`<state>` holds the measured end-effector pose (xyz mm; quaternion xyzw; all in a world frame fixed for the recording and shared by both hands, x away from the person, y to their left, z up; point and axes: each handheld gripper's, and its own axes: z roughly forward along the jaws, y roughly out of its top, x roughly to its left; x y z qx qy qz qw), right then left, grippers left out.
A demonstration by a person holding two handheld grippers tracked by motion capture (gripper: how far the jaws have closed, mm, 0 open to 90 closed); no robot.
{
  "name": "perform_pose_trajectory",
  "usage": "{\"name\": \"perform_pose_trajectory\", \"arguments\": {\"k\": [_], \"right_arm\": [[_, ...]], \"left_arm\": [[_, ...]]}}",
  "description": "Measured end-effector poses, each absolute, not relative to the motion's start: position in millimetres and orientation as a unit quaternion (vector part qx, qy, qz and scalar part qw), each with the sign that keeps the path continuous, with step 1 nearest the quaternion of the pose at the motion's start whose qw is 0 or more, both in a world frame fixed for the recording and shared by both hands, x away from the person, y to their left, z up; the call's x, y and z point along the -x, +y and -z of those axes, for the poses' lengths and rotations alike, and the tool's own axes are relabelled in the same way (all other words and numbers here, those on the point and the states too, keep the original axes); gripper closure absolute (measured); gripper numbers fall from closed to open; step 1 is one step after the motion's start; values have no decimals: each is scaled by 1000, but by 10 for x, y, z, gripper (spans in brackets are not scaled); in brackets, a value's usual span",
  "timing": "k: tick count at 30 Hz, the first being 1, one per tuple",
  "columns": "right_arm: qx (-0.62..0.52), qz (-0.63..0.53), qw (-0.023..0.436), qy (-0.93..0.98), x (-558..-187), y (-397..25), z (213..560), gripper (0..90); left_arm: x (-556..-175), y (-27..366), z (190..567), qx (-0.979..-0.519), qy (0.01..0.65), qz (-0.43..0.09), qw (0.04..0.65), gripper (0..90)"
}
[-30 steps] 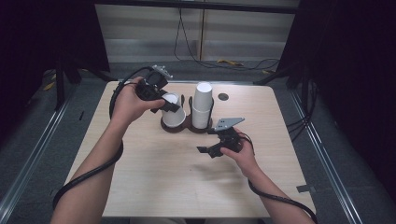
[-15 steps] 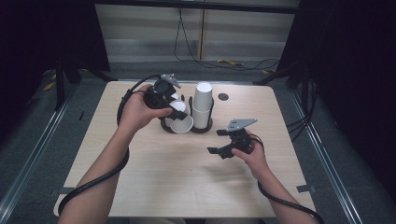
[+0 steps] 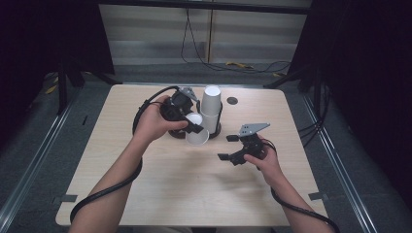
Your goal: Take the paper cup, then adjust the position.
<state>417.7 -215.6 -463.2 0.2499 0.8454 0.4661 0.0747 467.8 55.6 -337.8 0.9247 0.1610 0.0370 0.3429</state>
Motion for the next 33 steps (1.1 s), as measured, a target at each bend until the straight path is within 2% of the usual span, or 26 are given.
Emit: {"name": "perform_pose_trajectory", "arguments": {"k": [19, 33], "right_arm": [[-243, -468, 81, 846, -4153, -2174, 4633, 128], [-223, -480, 68, 846, -4160, -2069, 4648, 128]], "left_arm": [[-4602, 426, 3454, -924, 149, -31, 350, 333], [-4548, 420, 3568, -922, 148, -20, 358, 333]]}}
